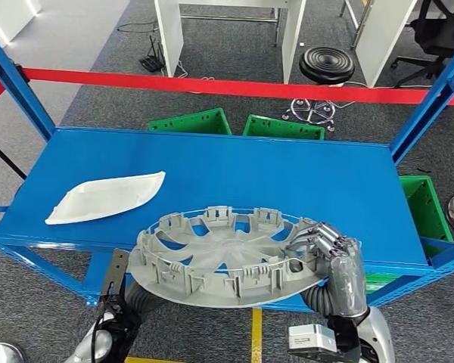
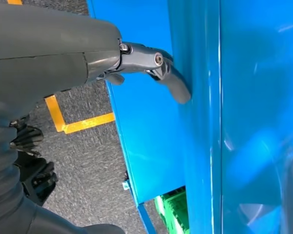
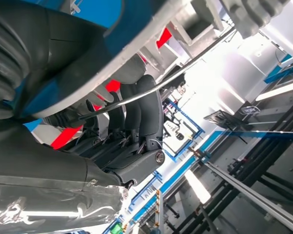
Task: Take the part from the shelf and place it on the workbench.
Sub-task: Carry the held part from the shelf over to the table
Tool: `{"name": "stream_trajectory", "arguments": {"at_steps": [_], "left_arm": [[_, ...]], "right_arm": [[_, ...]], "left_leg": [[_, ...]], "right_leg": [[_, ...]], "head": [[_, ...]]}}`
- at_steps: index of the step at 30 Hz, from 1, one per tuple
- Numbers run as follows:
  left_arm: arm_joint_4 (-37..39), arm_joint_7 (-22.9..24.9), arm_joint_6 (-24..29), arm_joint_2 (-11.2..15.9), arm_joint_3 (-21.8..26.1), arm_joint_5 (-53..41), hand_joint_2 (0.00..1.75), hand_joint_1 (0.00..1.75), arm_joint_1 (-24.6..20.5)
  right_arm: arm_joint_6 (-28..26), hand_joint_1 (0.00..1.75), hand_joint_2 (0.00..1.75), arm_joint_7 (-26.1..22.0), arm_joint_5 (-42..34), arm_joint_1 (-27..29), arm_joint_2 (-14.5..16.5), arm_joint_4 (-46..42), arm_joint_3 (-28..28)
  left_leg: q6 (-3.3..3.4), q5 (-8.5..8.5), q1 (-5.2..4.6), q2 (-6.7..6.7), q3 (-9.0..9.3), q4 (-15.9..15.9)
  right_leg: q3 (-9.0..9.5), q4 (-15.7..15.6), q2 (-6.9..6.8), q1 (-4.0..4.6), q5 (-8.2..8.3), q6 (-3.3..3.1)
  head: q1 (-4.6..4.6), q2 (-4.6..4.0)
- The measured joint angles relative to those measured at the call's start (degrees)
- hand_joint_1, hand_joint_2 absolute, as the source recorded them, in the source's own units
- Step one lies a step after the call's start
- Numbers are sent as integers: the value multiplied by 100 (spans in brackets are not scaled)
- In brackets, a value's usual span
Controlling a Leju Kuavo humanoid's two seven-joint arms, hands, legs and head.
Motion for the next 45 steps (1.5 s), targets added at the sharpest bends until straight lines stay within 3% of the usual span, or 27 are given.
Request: {"name": "stream_trajectory", "arguments": {"at_steps": [2, 4, 8, 9, 11, 13, 14, 15, 16, 17, 19, 21, 23, 24, 26, 28, 29, 30, 32, 34, 35, 38, 39, 40, 43, 44, 45], "left_arm": [[0, 8, -11, -3, 8, -10, 175, 0, 0], [-1, 16, -20, -8, 29, -20, 175, 0, -1], [-2, 42, -42, -9, 58, -39, 175, 0, 12], [-2, 48, -49, -10, 66, -43, 175, 0, 16], [-2, 52, -64, -13, 76, -48, 175, 0, 18], [-2, 54, -78, -15, 82, -52, 175, 0, 19], [-2, 54, -85, -15, 88, -57, 175, 0, 21], [-2, 55, -91, -15, 98, -62, 175, 0, 22], [-2, 56, -97, -15, 108, -68, 175, 0, 22], [-2, 56, -103, -16, 118, -73, 175, 0, 19], [-4, 59, -111, -17, 132, -79, 175, 0, 8], [-9, 63, -117, -16, 138, -82, 175, 0, 1], [-11, 67, -121, -17, 138, -82, 175, 0, 5], [-11, 67, -123, -19, 139, -83, 175, 0, 7], [-13, 49, -123, -22, 145, -92, 175, 0, 10], [-13, 8, -120, -23, 154, -114, 175, 0, 32], [-13, -12, -119, -22, 158, -129, 175, 0, 51], [-12, -26, -117, -22, 162, -140, 175, 0, 69], [-11, -42, -116, -23, 166, -154, 175, 0, 89], [-12, -52, -113, -25, 175, -159, 175, 0, 89], [-13, -72, -109, -24, 180, -163, 175, 0, 89], [-14, -249, -91, -25, 202, -169, 175, 0, 106], [-13, -348, -84, -26, 218, -158, 175, 0, 117], [-13, -463, -78, -27, 241, -135, 175, 0, 129], [-13, -791, -57, -32, 313, -56, 175, 0, 163], [-13, -887, -44, -32, 334, -46, 175, 0, 179], [-13, -1002, -6, -32, 363, -22, 175, 0, 204]], "right_arm": [[8, 134, 175, -11, -12, -9, 0, 0, -6], [26, 134, 175, -24, -27, -17, 1, -1, -9], [55, 134, 175, -46, -46, -21, 2, 0, -16], [60, 134, 175, -52, -49, -24, 3, 0, -18], [69, 134, 175, -57, -53, -26, 3, 0, -20], [86, 134, 175, -65, -57, -20, 3, 0, -20], [97, 134, 175, -70, -63, -18, 3, 0, -20], [108, 134, 175, -76, -74, -17, 3, 0, -21], [118, 134, 175, -81, -87, -18, 3, 0, -21], [127, 134, 175, -85, -99, -19, 3, -1, -22], [142, 134, 175, -91, -114, -20, 4, -2, -26], [155, 134, 175, -97, -122, -21, 4, -3, -31], [166, 134, 175, -100, -131, -15, 3, -4, -38], [168, 134, 175, -101, -134, -10, 3, -4, -45], [167, 134, 175, -97, -137, 9, 2, -4, -73], [166, 134, 175, -97, -146, 48, 0, -9, -106], [166, 134, 175, -99, -152, 71, -1, -13, -119], [166, 134, 175, -102, -158, 86, -2, -16, -126], [166, 134, 175, -103, -167, 96, -2, -28, -140], [165, 134, 175, -104, -168, 93, -2, -56, -160], [165, 134, 175, -107, -174, 95, -4, -72, -175], [171, 134, 175, -124, -269, 129, -9, -114, -240], [177, 134, 175, -135, -321, 151, -9, -135, -269], [185, 134, 175, -151, -370, 180, -9, -165, -305], [216, 134, 175, -205, -453, 315, -9, -259, -433], [226, 134, 175, -219, -461, 367, -9, -282, -474], [225, 134, 175, -239, -470, 420, -9, -303, -515]], "left_leg": [[-48, 22, 14, -8, -14, 14], [-127, 58, 12, -26, -42, 36], [-284, 117, 27, -39, -112, 56], [-316, -11, 35, -31, -165, 163], [-368, -516, 44, -13, -379, 747], [-392, -962, 48, -9, -600, 1509], [-388, -1025, 46, -9, -613, 1709], [-374, -978, 45, -9, -522, 1711], [-348, -852, 40, -9, -312, 1492], [-313, -736, 30, -9, -14, 1125], [-245, -675, -2, -9, 540, 347], [-196, -716, -35, -10, 705, 24], [-129, -615, -33, 3, 642, -26], [-87, -548, -21, 13, 601, -47], [-30, -413, 3, 30, 489, -73], [-9, -294, 2, 39, 345, -69], [-10, -235, 0, 46, 271, -66], [-16, -178, -1, 55, 197, -63], [-42, -68, -2, 64, 62, -51], [-91, 31, -15, 67, -33, -31], [-119, 76, -18, 71, -55, -23], [-220, 162, 1, 87, -78, -24], [-258, 77, 6, 86, -111, 24], [-291, -120, 11, 83, -174, 172], [-353, -969, 27, 79, -472, 1200], [-360, -1096, 31, 79, -513, 1499], [-359, -1095, 33, 77, -469, 1630]], "right_leg": [[404, -739, -4, -15, 329, 26], [727, -1309, 26, -16, 524, -10], [667, -1370, 55, 7, 631, -214], [623, -1376, 47, 2, 676, -267], [504, -1383, 30, -1, 776, -342], [356, -1381, 18, 12, 878, -362], [283, -1379, 14, 19, 929, -361], [213, -1379, 11, 27, 982, -356], [148, -1378, 11, 34, 1035, -349], [96, -1377, 11, 38, 1088, -339], [23, -1381, 12, 51, 1186, -298], [2, -1415, 10, 46, 1285, -229], [-24, -1458, 14, 38, 1354, -148], [-70, -1404, 14, 39, 1269, -114], [-239, -950, 8, 34, 813, -65], [-411, -198, 2, 32, 326, -30], [-424, 58, 1, 34, 238, -21], [-339, 115, 1, 35, 271, -18], [155, -406, -8, 35, 510, -29], [740, -1209, -28, 49, 543, -65], [887, -1460, -31, 59, 504, -94], [830, -1566, 1, 78, 548, -223], [798, -1569, 14, 70, 605, -269], [747, -1577, 27, 57, 676, -311], [490, -1572, 101, 36, 914, -352], [388, -1569, 137, 34, 991, -342], [287, -1566, 175, 31, 1065, -330]], "head": [[1, 0], [-3, 0], [-15, 0], [-19, 0], [-34, 0], [-37, 0], [-37, 0], [-37, 0], [-37, 0], [-38, 0], [-34, 0], [-38, 0], [-47, 0], [-40, 0], [-25, 0], [-19, 0], [-19, 0], [-18, 0], [-17, 0], [-24, 0], [-21, 0], [-1, 0], [-2, 0], [-8, 0], [-24, 0], [-22, 0], [-23, 0]]}}
